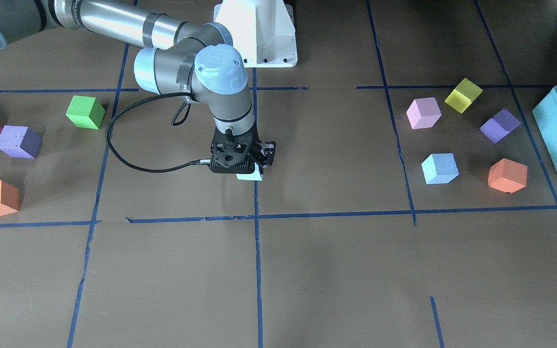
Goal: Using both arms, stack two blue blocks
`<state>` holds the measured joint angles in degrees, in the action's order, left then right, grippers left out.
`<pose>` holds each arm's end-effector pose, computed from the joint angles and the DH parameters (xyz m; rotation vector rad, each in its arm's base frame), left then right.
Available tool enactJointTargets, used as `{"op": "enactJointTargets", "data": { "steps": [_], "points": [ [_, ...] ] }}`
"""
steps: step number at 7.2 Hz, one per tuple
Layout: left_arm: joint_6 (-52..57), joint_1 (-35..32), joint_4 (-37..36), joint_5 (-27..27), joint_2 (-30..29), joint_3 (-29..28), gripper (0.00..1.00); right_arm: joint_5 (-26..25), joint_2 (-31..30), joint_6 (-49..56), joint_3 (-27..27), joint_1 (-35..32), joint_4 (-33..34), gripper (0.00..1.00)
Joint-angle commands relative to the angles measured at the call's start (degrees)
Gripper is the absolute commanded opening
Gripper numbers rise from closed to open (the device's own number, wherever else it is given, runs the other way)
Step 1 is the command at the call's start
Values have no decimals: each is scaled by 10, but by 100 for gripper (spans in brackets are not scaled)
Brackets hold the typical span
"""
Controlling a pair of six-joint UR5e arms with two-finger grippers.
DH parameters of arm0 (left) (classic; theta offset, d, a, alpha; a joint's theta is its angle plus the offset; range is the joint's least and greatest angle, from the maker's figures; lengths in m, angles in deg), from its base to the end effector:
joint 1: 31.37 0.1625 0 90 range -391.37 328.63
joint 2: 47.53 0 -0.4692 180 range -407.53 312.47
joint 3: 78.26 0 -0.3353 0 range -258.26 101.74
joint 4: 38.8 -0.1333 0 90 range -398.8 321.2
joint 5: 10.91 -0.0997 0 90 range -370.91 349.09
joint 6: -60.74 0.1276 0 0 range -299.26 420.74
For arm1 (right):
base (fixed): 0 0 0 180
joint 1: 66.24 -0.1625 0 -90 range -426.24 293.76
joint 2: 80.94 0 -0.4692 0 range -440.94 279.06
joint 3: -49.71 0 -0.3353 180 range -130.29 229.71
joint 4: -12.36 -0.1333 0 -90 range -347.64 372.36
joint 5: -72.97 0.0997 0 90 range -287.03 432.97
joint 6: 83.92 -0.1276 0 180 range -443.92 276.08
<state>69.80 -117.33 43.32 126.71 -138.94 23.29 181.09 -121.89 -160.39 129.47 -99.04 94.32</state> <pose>-0.0076 -0.4469 0.6332 0.1201 0.8284 0.2520 -0.5985 -0.4971 0.2701 0.0446 -0.8634 0.1859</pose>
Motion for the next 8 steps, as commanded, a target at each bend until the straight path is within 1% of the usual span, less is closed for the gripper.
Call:
{"op": "enactJointTargets", "data": {
  "steps": [1,2,3,4,5,6,7,8],
  "points": [
    [-1,0,0,0,0,10,100,-3,3,-12,-26,6,-14,2],
    [0,7,1,5,-2,14,100,-3,3,-12,-27,7,-15,20],
    [-48,61,6,20,-8,16,100,-3,3,-12,-28,7,-15,85],
    [-124,124,62,17,-13,15,100,-2,3,-15,-24,8,-18,100],
    [-215,180,126,12,-15,9,100,2,3,-12,5,-2,-14,100],
    [-268,209,168,10,-16,-1,100,7,-3,-11,27,-10,-11,100],
    [-285,226,172,-5,-19,0,100,35,-39,-10,89,-45,-10,100],
    [-335,251,172,-40,-40,-3,100,108,-134,5,193,-107,-11,100]
  ]
}}
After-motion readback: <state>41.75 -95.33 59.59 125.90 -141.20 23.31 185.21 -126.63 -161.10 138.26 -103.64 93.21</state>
